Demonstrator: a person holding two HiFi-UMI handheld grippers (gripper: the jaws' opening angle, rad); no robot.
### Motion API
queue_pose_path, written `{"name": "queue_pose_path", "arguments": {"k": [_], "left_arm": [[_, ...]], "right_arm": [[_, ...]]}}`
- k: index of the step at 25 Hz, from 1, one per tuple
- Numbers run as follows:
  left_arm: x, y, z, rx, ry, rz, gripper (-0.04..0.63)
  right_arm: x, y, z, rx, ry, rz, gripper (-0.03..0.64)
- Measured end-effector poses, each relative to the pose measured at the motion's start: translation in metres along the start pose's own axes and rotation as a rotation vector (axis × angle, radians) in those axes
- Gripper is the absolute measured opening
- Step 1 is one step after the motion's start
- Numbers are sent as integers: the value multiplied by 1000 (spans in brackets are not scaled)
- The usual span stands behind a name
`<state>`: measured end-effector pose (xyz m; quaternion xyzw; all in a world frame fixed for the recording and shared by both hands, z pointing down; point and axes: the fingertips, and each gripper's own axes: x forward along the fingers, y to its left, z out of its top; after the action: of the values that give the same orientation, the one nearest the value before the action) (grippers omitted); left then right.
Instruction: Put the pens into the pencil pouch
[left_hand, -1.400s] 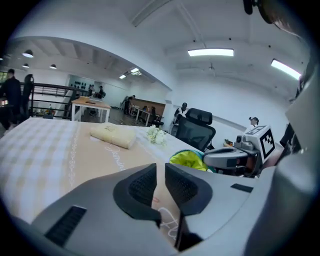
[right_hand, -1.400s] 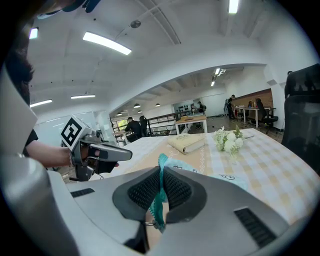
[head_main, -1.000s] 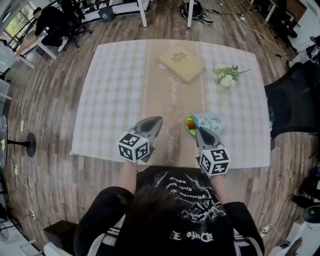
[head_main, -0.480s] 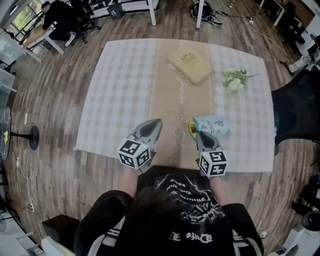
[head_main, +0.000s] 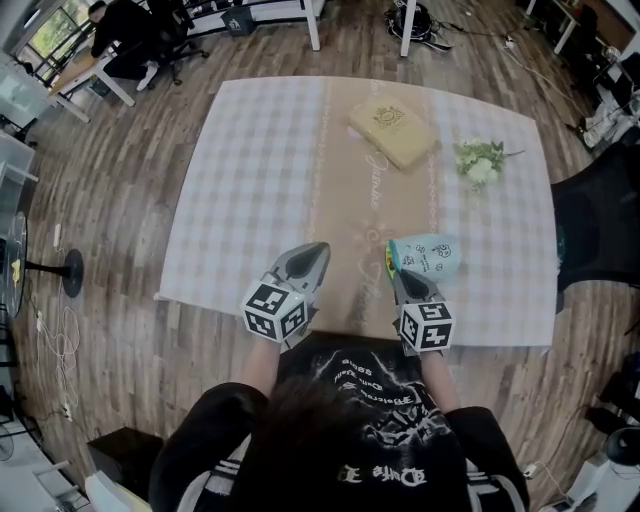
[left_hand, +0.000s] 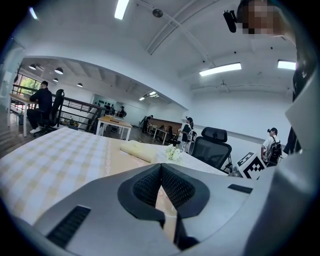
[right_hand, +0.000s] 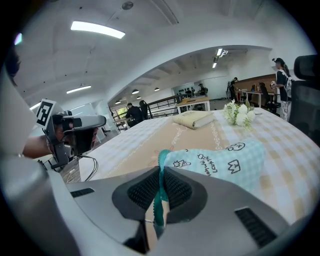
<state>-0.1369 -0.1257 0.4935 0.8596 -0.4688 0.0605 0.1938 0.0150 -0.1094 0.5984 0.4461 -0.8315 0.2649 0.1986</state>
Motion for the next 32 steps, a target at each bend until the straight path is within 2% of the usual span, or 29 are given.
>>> {"name": "queue_pose_path", "arguments": {"k": [3,6,8,13,21,25,32], "left_arm": [[-3,3,-6,3,14,-5,20],[-9,10,-8,-69,-12,-9,20],[-13,13,-9,-91,-22,-5,20],[-19,16,-17,-63,-1,4,20],[-19,11,-24,-26,20,8,20],[-18,5,-23,8,18,-5,20],[-25,-5,-25,95,9,-4,20]], "right_arm": [[5,1,-9,8,19,-15,35],[8,2,-14,31,13,-26,38],[9,1,-18,41,18,-32,40],[9,2,-22,41,16,-64,59],[-3,7,-10,16,-17,-70,195],[-14,13,6,0,-80,-69,202],[-34,30,42,-96,-216,-95,187]]}}
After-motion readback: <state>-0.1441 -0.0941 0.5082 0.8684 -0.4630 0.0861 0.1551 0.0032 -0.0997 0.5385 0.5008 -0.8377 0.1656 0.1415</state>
